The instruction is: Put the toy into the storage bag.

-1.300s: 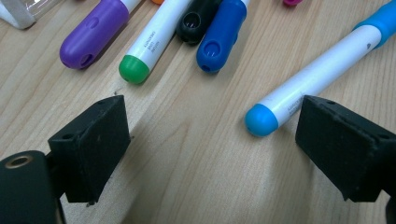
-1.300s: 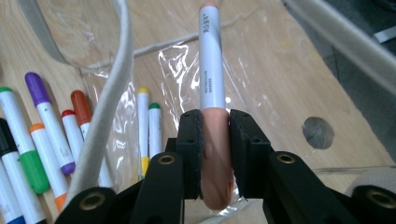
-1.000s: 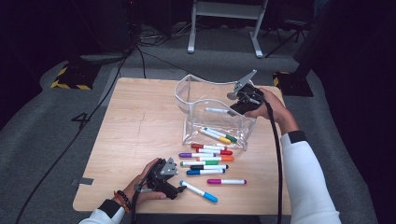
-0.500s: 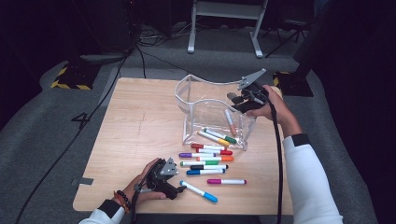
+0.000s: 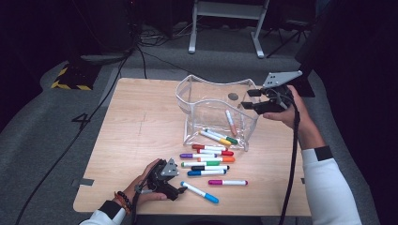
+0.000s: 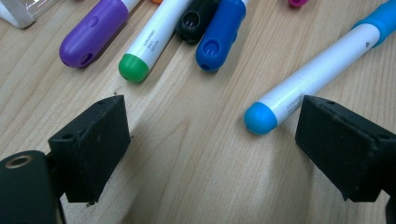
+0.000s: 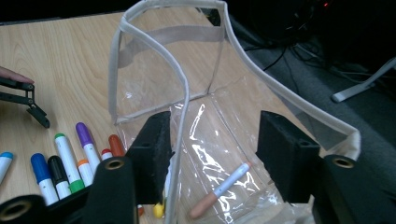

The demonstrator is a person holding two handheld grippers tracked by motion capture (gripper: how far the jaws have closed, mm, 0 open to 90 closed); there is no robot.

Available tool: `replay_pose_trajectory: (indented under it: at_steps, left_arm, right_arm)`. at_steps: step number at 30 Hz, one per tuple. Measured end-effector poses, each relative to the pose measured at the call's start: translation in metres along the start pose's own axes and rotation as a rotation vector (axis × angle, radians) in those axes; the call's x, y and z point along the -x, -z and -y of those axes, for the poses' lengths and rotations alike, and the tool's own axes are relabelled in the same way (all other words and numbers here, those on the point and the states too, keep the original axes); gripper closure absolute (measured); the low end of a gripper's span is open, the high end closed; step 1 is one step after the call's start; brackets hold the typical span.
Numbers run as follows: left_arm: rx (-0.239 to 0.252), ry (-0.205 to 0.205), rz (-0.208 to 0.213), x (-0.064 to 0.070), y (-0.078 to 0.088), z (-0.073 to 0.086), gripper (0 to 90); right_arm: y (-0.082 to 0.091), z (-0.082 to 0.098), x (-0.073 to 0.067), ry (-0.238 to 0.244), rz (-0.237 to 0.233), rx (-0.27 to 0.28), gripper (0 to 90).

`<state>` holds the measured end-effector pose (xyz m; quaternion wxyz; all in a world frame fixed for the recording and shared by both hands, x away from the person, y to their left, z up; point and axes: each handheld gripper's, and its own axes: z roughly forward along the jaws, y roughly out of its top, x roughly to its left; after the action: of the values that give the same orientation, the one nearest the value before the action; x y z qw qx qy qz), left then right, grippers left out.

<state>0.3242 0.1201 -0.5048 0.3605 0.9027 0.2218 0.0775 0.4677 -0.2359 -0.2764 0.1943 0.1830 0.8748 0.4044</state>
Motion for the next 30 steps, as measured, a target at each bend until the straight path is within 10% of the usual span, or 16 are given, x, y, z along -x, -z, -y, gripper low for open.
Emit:
replay_pose_trajectory:
  at_steps: [18, 30]
  left_arm:
    - [0.000, 0.002, 0.000, 0.000, 0.000, 0.000, 10.3]
    - [0.000, 0.000, 0.000, 0.000, 0.000, 0.000, 10.2]
  right_arm:
    - [0.063, 0.065, -0.054, 0.006, 0.049, 0.091, 32.2]
    - [0.001, 0.151, -0.119, 0.010, -0.123, -0.014, 41.0]
